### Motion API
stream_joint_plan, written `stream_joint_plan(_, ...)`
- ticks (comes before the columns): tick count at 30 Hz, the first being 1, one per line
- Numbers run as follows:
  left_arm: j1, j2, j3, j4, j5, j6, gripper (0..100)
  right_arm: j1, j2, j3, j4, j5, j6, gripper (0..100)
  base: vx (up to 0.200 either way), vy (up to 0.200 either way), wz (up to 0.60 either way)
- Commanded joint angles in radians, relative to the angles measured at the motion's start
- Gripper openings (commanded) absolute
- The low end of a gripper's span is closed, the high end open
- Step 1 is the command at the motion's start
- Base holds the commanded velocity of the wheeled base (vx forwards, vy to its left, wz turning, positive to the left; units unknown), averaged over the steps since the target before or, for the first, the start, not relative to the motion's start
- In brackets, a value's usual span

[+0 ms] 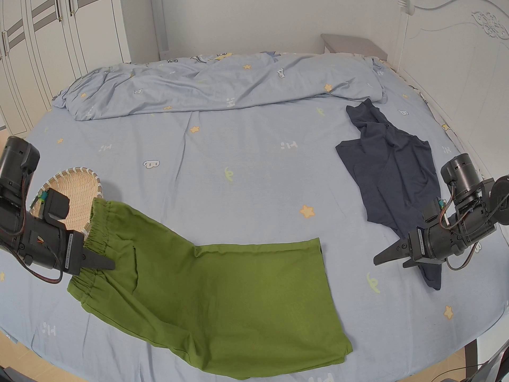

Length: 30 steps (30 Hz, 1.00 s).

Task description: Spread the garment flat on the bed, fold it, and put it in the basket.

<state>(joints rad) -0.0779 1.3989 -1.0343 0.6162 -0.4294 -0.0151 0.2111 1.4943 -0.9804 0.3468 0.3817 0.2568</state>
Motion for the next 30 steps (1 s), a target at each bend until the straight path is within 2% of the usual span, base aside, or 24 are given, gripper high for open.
stream_joint_plan(1, -0.188, -0.063, -0.067, -0.007, 0.027, -0.02, 0, -0.006, 0.001, 0.003, -0.002, -0.001, -0.001, 100, 0.0, 0.0, 0.0)
stream_joint_plan(2, -0.195, -0.06, -0.07, -0.009, 0.027, -0.02, 0, -0.006, 0.001, 0.003, -0.002, -0.001, -0.001, 100, 0.0, 0.0, 0.0)
stream_joint_plan(10, -0.43, 0.049, -0.175, -0.009, 0.031, -0.022, 0, -0.009, 0.001, 0.003, -0.002, -0.004, 0.001, 100, 0.0, 0.0, 0.0)
stream_joint_plan(16, -0.507, 0.147, -0.213, -0.019, 0.049, -0.034, 0, -0.01, 0.003, 0.003, -0.002, -0.004, 0.001, 100, 0.0, 0.0, 0.0)
stream_joint_plan(20, -0.56, 0.203, -0.214, -0.078, 0.084, -0.103, 0, -0.01, 0.003, 0.003, -0.002, -0.004, 0.001, 100, 0.0, 0.0, 0.0)
stream_joint_plan(21, -0.602, 0.23, -0.213, -0.131, 0.113, -0.186, 0, -0.01, 0.003, 0.003, -0.002, -0.004, 0.001, 100, 0.0, 0.0, 0.0)
stream_joint_plan(22, -0.609, 0.233, -0.213, -0.139, 0.121, -0.198, 0, -0.01, 0.003, 0.003, -0.002, -0.004, 0.001, 100, 0.0, 0.0, 0.0)
stream_joint_plan(24, -0.671, 0.262, -0.208, -0.205, 0.202, -0.293, 0, -0.01, 0.006, 0.005, -0.002, -0.004, 0.001, 100, 0.0, 0.0, 0.0)
stream_joint_plan(27, -0.718, 0.276, -0.196, -0.231, 0.258, -0.321, 0, -0.01, 0.008, 0.005, -0.002, -0.004, 0.001, 100, 0.0, 0.0, 0.0)
stream_joint_plan(30, -0.743, 0.299, -0.188, -0.236, 0.264, -0.322, 0, -0.01, 0.011, 0.005, -0.002, -0.006, 0.001, 100, 0.0, 0.0, 0.0)
